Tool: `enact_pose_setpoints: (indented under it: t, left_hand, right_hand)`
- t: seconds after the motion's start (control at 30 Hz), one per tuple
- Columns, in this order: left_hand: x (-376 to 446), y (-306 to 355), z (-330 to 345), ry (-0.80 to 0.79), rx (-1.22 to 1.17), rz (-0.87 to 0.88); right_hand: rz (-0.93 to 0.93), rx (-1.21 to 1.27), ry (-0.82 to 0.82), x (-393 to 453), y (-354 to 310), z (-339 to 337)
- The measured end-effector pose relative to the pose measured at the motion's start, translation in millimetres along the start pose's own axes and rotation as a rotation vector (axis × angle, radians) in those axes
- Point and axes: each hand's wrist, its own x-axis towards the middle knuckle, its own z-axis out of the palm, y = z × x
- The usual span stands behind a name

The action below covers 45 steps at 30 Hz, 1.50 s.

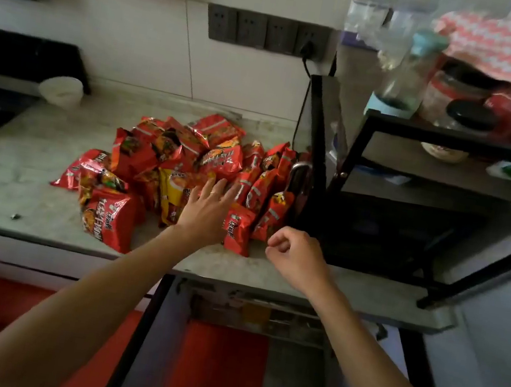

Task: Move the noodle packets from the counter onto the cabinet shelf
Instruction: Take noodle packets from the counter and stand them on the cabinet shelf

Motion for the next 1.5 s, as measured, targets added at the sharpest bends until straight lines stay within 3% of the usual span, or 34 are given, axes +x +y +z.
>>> enact_pose_setpoints:
  t: [0.1, 0.2, 0.33, 0.43, 0.6, 0.7, 0.83, 1.07, 1.27, 1.5]
  left_hand:
    - [23, -5, 11, -0.060, 0.123, 0.038]
    - [26, -12, 22, -0.097, 0.017, -0.002]
    - [6, -28, 28, -0.040, -0.167, 0.006]
    - [-18, -40, 26, 0.075, -0.305, -0.083]
    - [-59, -60, 24, 0.238, -1.014, -0.513]
    - [-76, -57, 22, 0.227, -1.417, -0.674]
    - [-96, -60, 27, 0.212, -1.720, -0.905]
    - [-111, -59, 25, 0.159, -1.886, -0.924]
    - [-137, -42, 44, 0.086, -1.891, -0.927]
    - [-185, 2, 77, -0.086, -1.756, -0.807]
  right_hand:
    - [0.083, -0.015, 0.046, 15, 5, 14]
    - [0.154, 0.001, 0.057, 28, 10, 28]
    - [0.262, 0.050, 0.103, 49, 8, 44]
    - [0.408, 0.172, 0.132, 72, 1, 55]
    - [0.664, 0.482, 0.257, 113, 0, 78]
    - [0.738, 0.577, 0.322, 128, 6, 86]
    - [0.730, 0.589, 0.379, 134, 5, 100]
    - [0.675, 0.489, 0.443, 103, 9, 108]
    - [0.531, 0.445, 0.332, 1, 36, 103]
    - [0.443, 0.419, 0.183, -93, 81, 80]
